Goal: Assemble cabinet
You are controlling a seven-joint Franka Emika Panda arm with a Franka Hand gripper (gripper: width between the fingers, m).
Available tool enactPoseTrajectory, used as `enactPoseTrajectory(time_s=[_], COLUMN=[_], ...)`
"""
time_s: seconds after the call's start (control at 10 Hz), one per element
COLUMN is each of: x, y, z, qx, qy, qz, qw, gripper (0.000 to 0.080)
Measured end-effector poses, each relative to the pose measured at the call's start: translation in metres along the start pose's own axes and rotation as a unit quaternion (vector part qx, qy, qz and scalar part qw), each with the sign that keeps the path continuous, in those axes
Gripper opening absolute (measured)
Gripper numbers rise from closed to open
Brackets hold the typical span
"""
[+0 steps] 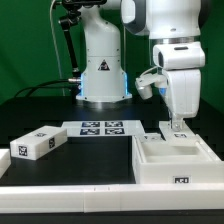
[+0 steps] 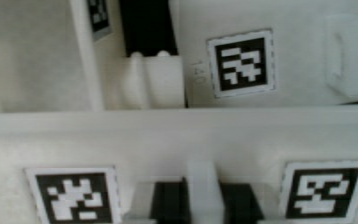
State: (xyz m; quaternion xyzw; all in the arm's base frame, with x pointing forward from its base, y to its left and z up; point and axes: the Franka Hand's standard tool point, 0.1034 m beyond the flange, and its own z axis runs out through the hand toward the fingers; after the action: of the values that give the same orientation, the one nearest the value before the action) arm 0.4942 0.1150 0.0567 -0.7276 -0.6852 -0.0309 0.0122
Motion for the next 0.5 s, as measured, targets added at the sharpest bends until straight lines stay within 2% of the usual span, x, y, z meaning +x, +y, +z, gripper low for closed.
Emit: enactPoseTrajectory(time_s=[0.3,0.5], x=[-0.001,-0.002], y=[0.027,0.040], z=[0.000,0.000], qx=[-0.005,-0.007], qy=[0.002,0.003], qz=[0.010,0.013], qw=[1.000,1.000], gripper=[0.0070,0.0070])
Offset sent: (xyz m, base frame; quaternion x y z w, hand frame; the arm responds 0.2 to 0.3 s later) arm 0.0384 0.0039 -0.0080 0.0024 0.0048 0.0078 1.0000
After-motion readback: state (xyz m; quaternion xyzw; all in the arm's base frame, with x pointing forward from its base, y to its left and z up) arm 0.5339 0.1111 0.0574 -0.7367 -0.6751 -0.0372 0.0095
